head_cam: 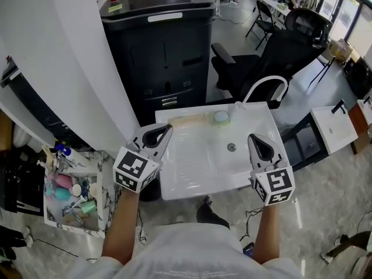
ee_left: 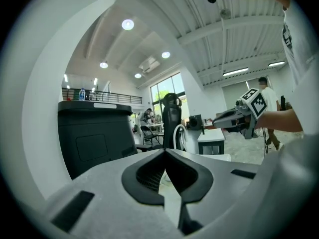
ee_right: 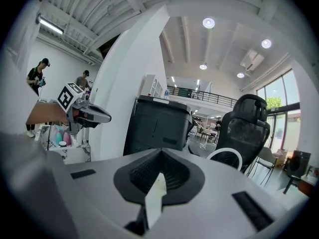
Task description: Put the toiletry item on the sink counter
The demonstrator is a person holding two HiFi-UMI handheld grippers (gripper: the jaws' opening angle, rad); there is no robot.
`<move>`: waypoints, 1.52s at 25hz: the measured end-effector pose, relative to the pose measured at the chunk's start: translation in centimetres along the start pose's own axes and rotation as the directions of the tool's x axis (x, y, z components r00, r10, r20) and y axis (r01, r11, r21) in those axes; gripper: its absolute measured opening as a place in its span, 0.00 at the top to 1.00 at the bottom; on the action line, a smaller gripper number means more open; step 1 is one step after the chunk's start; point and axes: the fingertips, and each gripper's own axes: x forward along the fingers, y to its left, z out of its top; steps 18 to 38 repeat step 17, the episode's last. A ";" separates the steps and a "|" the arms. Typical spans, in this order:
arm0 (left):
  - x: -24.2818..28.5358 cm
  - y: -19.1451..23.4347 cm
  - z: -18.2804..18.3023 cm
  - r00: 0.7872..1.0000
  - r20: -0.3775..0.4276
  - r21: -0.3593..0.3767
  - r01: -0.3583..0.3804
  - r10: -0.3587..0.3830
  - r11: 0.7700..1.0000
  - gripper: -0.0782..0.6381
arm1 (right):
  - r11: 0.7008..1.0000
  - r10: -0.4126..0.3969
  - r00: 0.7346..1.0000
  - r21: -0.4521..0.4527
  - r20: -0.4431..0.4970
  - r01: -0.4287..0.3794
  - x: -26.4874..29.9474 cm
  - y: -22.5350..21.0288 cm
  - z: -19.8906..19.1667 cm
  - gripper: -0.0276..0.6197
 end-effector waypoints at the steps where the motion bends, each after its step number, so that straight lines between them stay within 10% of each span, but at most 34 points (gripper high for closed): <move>1: 0.1 0.0 -0.1 1.000 -0.003 -0.001 0.002 -0.002 1.000 0.88 | 1.000 0.000 1.000 -0.001 -0.002 0.000 0.0 0.0 -0.1 0.96; 38: 3.7 -0.2 -1.0 0.999 -0.020 -0.027 0.047 -0.048 0.999 0.88 | 1.000 -0.027 0.999 -0.002 -0.017 0.027 0.8 -2.3 -1.4 0.96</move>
